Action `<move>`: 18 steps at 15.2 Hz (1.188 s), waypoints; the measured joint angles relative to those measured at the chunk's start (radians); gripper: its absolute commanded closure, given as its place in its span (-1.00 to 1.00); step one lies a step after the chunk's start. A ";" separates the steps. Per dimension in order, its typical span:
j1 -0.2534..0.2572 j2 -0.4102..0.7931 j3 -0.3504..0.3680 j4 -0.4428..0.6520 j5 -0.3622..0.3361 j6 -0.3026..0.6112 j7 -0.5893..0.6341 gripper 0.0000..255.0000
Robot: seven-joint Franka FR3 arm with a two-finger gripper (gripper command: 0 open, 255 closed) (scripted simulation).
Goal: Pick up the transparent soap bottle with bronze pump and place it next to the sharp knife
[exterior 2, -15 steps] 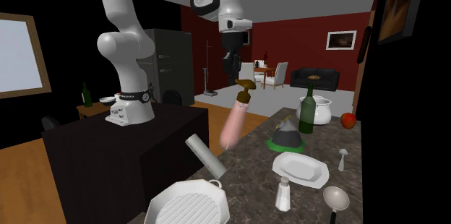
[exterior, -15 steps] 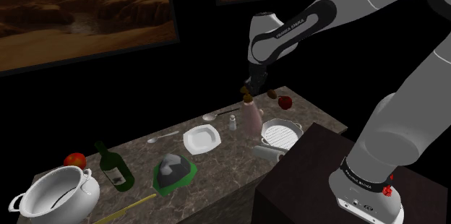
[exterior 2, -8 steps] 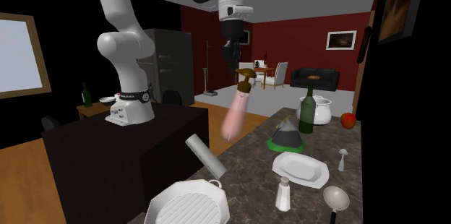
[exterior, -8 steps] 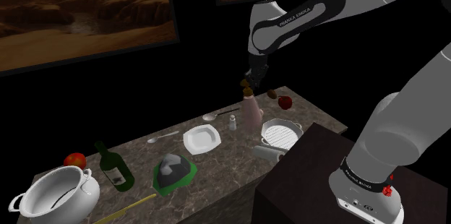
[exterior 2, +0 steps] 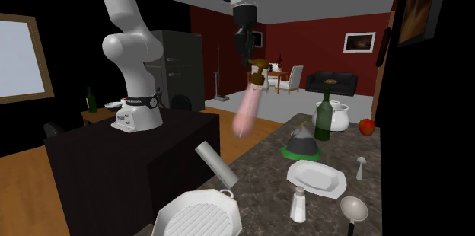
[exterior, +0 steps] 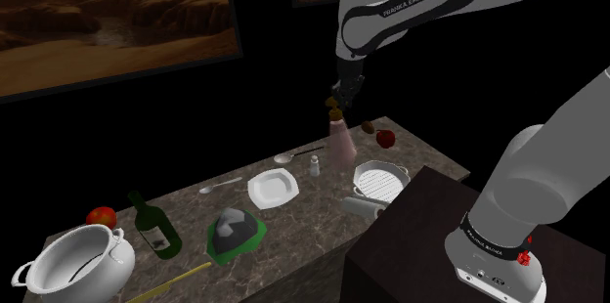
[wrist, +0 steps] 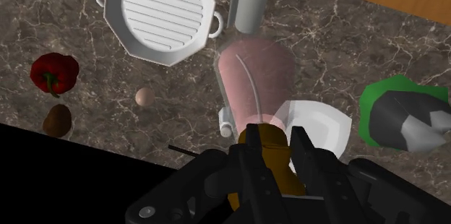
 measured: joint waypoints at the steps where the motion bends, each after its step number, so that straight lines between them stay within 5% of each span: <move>1: -0.001 -0.002 -0.001 0.013 0.000 -0.015 -0.002 1.00; 18: 0.000 -0.045 0.001 0.200 0.000 -0.245 -0.003 1.00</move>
